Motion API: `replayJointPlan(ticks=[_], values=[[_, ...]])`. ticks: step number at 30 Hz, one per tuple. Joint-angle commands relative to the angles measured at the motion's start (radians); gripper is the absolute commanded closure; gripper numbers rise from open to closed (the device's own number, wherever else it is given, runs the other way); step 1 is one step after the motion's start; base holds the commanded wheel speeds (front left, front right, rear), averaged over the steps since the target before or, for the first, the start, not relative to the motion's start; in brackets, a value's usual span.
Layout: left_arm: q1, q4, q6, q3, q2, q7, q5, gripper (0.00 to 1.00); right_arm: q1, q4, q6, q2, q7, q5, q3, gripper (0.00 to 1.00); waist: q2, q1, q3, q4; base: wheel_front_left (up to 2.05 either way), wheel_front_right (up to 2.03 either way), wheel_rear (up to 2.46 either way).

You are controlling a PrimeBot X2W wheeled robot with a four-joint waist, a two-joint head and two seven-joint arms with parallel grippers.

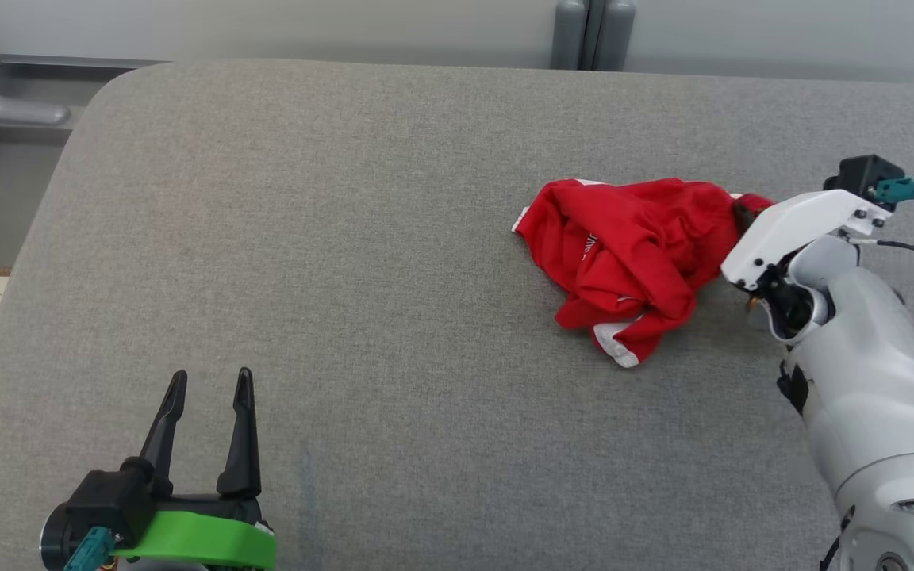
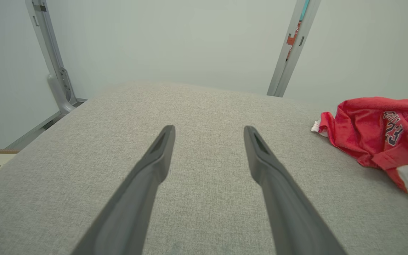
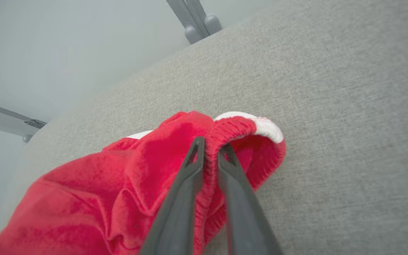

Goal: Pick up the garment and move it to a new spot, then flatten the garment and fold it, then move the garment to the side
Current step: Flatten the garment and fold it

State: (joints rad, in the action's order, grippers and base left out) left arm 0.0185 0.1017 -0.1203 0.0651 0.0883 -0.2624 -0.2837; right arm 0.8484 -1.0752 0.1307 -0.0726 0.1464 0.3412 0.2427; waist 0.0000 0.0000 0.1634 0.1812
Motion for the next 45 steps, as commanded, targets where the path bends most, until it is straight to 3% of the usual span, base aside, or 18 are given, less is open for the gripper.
replayJointPlan(ticks=[1,7,11,18,22,25,29,37,38,39,40,45], values=[[0.001,-0.002,-0.002,-0.006,0.001,-0.003,0.014,0.00,0.020,0.002,0.000,-0.033,-0.041,-0.029,-0.001,1.00,0.0000,0.0000,-0.013,-0.002,0.00,0.00,0.00],[0.024,-0.006,-0.003,-0.018,0.002,-0.003,0.016,0.00,0.052,0.047,0.000,-0.068,-0.168,-0.094,0.022,1.00,0.0000,0.0000,-0.064,-0.023,0.00,0.00,0.00],[0.039,-0.010,-0.003,-0.022,0.001,-0.003,0.018,0.00,0.050,0.155,0.000,-0.069,-0.194,-0.113,0.002,1.00,0.0000,0.0000,-0.099,-0.045,0.00,0.00,0.00],[0.059,-0.019,-0.004,-0.029,0.005,-0.003,0.020,0.00,-0.009,0.452,0.000,-0.075,-0.158,-0.180,-0.029,1.00,0.0000,0.0000,-0.138,-0.077,0.00,0.00,0.00],[0.061,-0.020,-0.004,-0.024,0.003,-0.003,0.023,0.00,-0.072,0.646,0.000,-0.050,-0.109,-0.240,-0.039,1.00,0.0000,0.0000,-0.145,-0.080,0.00,0.00,0.00],[0.058,-0.019,-0.005,-0.019,0.001,-0.003,0.020,0.00,-0.123,0.723,0.000,-0.026,-0.047,-0.256,-0.089,1.00,0.0000,0.0000,-0.147,-0.074,0.00,0.00,0.00],[0.054,-0.020,-0.006,-0.018,0.006,-0.003,0.011,0.00,-0.167,0.728,0.000,-0.010,0.032,-0.187,-0.215,1.00,0.0000,0.0000,-0.140,-0.063,0.00,0.00,0.00],[0.028,-0.010,-0.008,0.002,0.002,-0.003,0.009,0.00,-0.176,0.500,0.000,0.016,0.095,-0.008,-0.498,1.00,0.0000,0.0000,-0.123,-0.026,0.00,0.00,0.00],[0.027,-0.007,-0.008,0.007,0.001,-0.003,0.009,0.00,-0.171,0.471,0.000,0.017,0.095,0.021,-0.543,0.87,0.0000,0.0000,-0.122,-0.021,0.00,0.00,0.00],[0.024,-0.004,-0.008,0.012,0.001,-0.003,0.010,0.00,-0.170,0.448,0.000,0.019,0.099,0.052,-0.576,0.51,0.0000,0.0000,-0.121,-0.016,0.00,0.00,0.00],[0.023,-0.001,-0.009,0.015,0.001,-0.003,0.009,0.00,-0.170,0.426,0.000,0.020,0.105,0.097,-0.618,0.00,0.0000,0.0000,-0.122,-0.011,0.00,0.00,0.00],[0.032,0.007,-0.009,0.013,0.005,-0.003,0.005,0.00,-0.162,0.438,0.000,0.021,0.120,0.297,-0.788,0.00,0.0000,0.0000,-0.132,-0.003,0.00,0.00,0.00]])
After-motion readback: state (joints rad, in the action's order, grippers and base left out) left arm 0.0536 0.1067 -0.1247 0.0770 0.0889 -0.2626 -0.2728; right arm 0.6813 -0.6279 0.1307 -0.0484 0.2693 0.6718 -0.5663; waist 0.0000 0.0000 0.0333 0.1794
